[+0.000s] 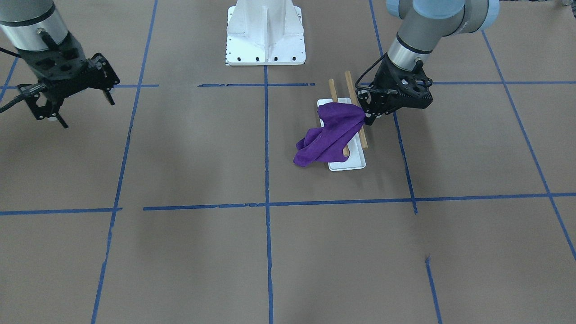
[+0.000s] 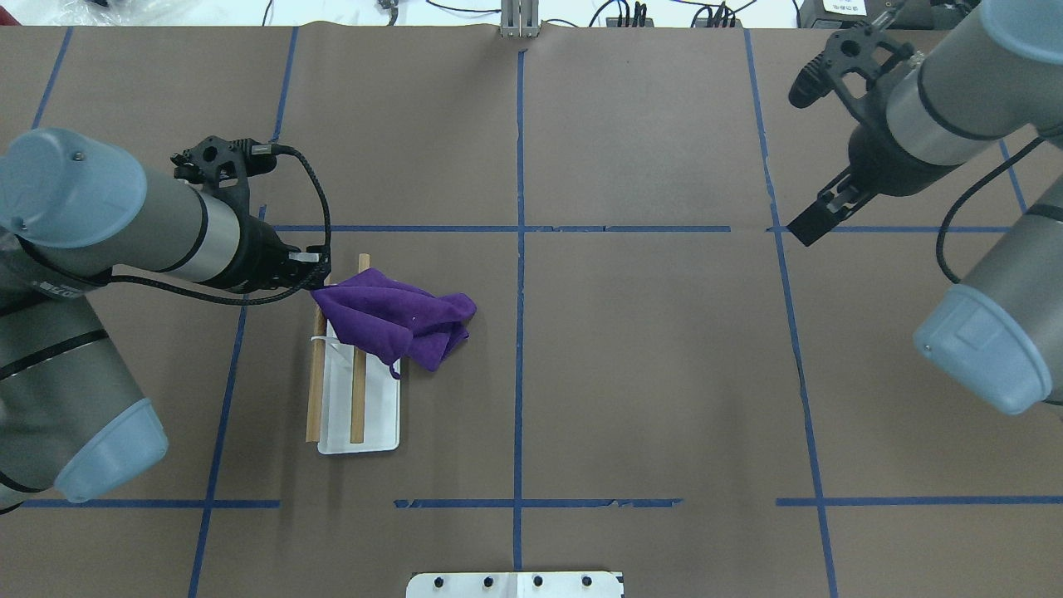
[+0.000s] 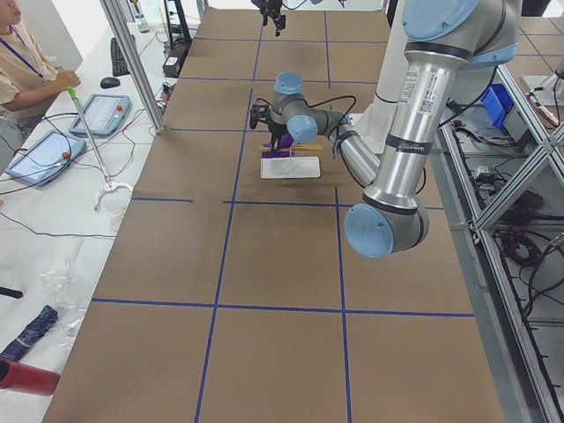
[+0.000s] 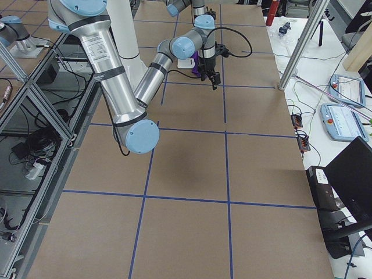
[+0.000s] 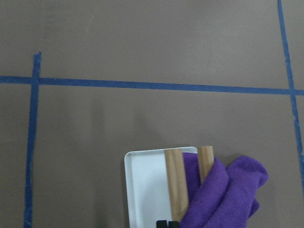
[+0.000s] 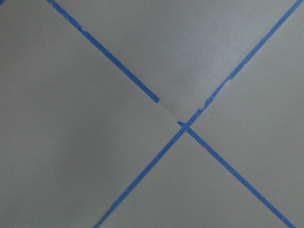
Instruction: Hang towel on rack
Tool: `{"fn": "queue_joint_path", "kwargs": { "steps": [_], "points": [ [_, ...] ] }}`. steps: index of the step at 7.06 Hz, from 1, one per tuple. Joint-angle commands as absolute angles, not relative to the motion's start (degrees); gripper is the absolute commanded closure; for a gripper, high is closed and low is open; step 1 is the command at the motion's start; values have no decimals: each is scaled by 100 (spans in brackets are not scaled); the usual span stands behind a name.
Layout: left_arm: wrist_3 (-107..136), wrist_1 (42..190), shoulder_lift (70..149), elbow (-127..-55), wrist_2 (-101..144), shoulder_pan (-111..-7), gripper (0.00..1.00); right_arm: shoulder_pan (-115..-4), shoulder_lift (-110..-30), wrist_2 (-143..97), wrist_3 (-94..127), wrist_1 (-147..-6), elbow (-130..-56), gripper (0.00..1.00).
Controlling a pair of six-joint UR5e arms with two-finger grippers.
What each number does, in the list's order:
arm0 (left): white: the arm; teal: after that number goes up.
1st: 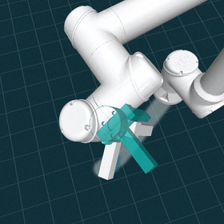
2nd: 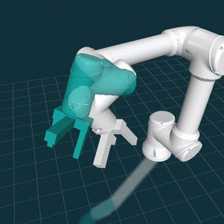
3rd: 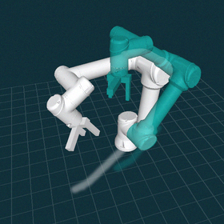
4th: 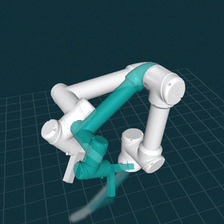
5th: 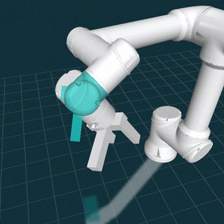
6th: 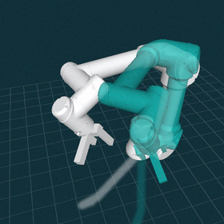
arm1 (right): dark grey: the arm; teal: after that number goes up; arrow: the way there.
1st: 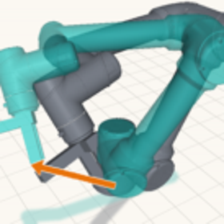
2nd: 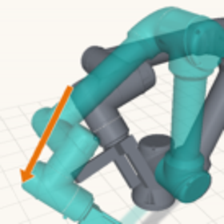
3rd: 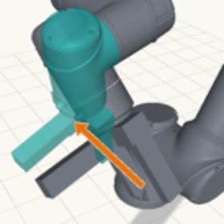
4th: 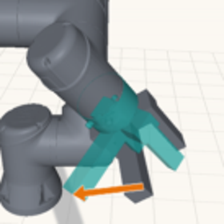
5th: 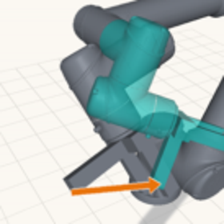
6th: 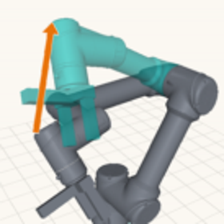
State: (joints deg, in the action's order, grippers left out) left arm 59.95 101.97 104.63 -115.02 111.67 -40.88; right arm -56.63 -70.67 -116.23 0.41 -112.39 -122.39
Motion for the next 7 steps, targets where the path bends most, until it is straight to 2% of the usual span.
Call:
{"fn": "queue_joint_path", "kwargs": {
  "steps": [1, 4, 6, 7],
  "points": [
    [5327, 10213, 10275, -11453, 11145, -4201, 100, -5950, -7373, -11663, -456, -11241, -12173, 0],
    [5133, 10213, 10274, -11400, 11136, -4228, 100, -5985, -7392, -11672, -457, -11250, -12173, 0],
    [4976, 10222, 10336, -11330, 11127, -4219, 1, -6116, -7479, -11715, -422, -11259, -12155, 0],
    [4740, 10213, 10336, -11329, 11127, -4271, 0, -6413, -7749, -11994, -361, -11241, -12129, 0]
  ]
}}
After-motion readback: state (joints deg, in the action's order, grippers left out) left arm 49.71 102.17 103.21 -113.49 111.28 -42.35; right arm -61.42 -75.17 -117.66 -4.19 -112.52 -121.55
